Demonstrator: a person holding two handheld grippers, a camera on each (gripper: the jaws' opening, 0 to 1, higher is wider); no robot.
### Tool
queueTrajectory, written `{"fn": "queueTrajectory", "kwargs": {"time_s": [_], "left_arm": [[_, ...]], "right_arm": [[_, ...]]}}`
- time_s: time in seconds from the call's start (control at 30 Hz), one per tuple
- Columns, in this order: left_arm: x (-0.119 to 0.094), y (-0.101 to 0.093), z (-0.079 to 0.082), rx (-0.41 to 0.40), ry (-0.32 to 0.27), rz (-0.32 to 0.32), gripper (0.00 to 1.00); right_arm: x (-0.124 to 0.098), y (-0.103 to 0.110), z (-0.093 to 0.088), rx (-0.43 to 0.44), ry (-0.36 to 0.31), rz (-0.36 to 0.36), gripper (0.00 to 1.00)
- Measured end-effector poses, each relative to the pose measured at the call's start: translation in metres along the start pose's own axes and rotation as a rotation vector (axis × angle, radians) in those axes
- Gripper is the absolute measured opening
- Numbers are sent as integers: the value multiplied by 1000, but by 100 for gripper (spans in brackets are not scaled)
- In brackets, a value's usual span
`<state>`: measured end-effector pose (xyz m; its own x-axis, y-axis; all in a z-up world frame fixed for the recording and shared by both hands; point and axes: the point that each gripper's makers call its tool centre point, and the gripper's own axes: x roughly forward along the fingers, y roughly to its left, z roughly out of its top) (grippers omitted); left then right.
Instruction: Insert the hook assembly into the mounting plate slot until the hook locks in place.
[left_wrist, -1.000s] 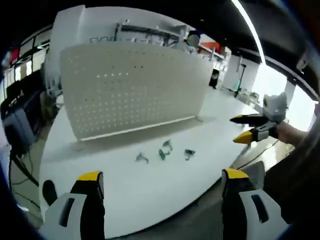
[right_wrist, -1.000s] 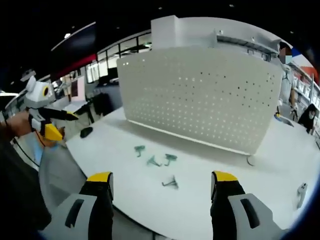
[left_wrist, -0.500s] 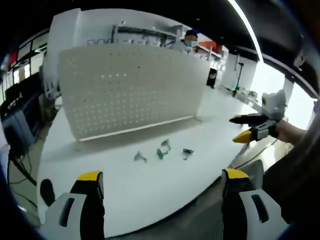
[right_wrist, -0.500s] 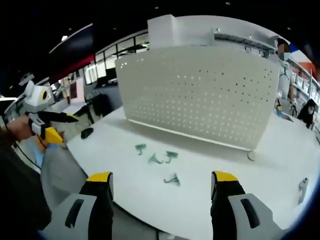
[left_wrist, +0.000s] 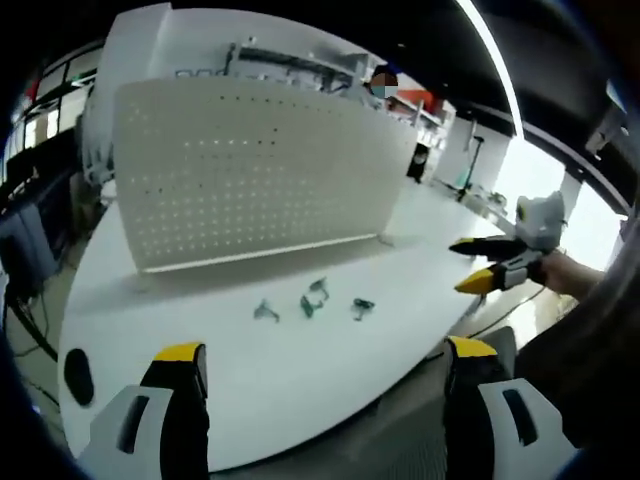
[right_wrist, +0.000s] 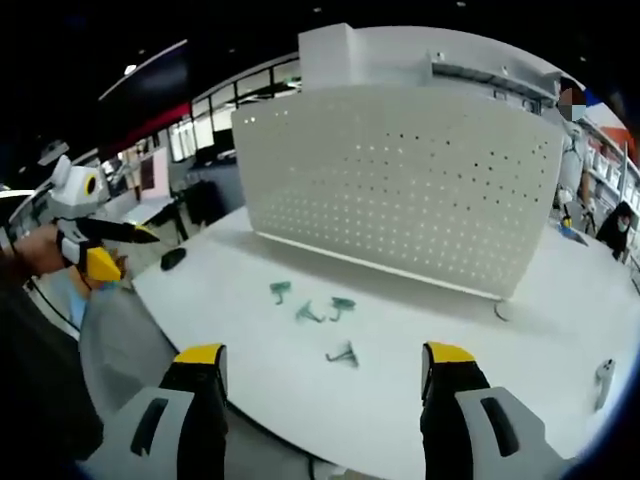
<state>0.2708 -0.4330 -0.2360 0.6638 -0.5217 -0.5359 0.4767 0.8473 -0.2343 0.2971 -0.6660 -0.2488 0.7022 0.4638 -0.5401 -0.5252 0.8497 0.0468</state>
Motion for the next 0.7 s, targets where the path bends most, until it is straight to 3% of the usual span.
{"fn": "queueTrajectory", "kwargs": {"time_s": [0.47, 0.7], "left_arm": [[9, 1, -4, 25, 11, -17, 96], [26, 1, -6, -12, 23, -40, 96]], "right_arm": [[7, 1, -4, 14, 18, 12, 78], [9, 1, -5, 20, 27, 19, 77]]}}
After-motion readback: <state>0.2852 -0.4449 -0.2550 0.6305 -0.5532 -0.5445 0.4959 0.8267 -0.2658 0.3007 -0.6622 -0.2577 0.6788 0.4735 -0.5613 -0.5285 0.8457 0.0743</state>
